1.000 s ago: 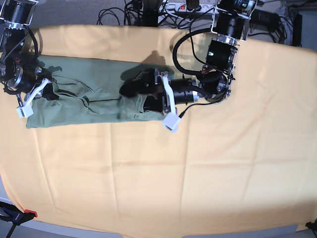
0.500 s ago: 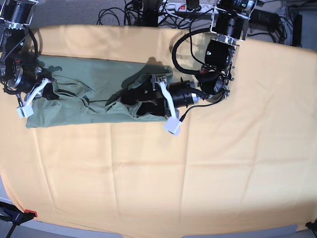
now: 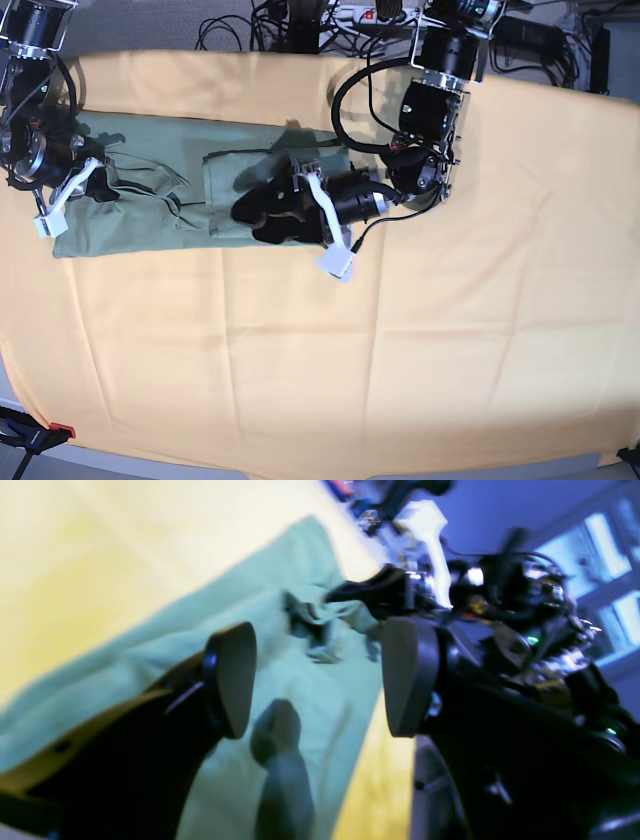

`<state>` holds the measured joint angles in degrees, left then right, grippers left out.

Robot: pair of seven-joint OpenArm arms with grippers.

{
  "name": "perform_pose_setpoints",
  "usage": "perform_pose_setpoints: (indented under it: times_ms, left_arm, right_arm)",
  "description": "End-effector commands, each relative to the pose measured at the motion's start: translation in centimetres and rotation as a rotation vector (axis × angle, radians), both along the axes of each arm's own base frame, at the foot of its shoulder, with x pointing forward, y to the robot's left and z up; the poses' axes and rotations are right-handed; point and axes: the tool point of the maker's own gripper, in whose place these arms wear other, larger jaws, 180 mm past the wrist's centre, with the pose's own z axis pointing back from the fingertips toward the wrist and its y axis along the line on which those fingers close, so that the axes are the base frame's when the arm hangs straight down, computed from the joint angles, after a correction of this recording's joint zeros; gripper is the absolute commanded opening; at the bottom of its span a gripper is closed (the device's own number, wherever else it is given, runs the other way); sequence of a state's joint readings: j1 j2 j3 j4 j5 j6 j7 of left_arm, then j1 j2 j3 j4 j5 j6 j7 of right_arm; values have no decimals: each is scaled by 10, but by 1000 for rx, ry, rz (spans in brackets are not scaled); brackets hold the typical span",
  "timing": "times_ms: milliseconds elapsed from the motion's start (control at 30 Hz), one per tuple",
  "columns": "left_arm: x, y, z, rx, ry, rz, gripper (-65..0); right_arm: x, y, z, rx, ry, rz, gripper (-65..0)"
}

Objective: Fold the T-shirt properly

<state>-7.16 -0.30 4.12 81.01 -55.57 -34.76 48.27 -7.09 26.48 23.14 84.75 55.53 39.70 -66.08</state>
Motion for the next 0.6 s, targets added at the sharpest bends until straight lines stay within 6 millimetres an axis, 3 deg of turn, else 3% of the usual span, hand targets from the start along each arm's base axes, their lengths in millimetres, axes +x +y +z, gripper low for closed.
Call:
perform_pose_setpoints:
  times_ms: [0, 100, 267, 400, 433, 567]
  left_arm:
    - [14, 6, 19, -32, -57, 41, -351]
    - [26, 25, 16, -2, -65, 107, -650]
    - [29, 36, 12, 25, -66, 120, -650]
    - [36, 57, 11, 84, -90, 130, -650]
    - [38, 63, 11, 101, -100, 130, -650]
    - [44, 84, 11, 165, -135, 128, -650]
  right_arm:
    - [1, -7, 5, -27, -1, 12, -650]
    - [1, -7, 6, -26, -6, 11, -650]
    - [17, -5, 21, 15, -93, -16, -650]
    - [30, -10, 42, 69, -186, -61, -650]
    - [33, -14, 48, 84, -212, -82, -630]
    - [37, -42, 67, 86, -284, -172, -374]
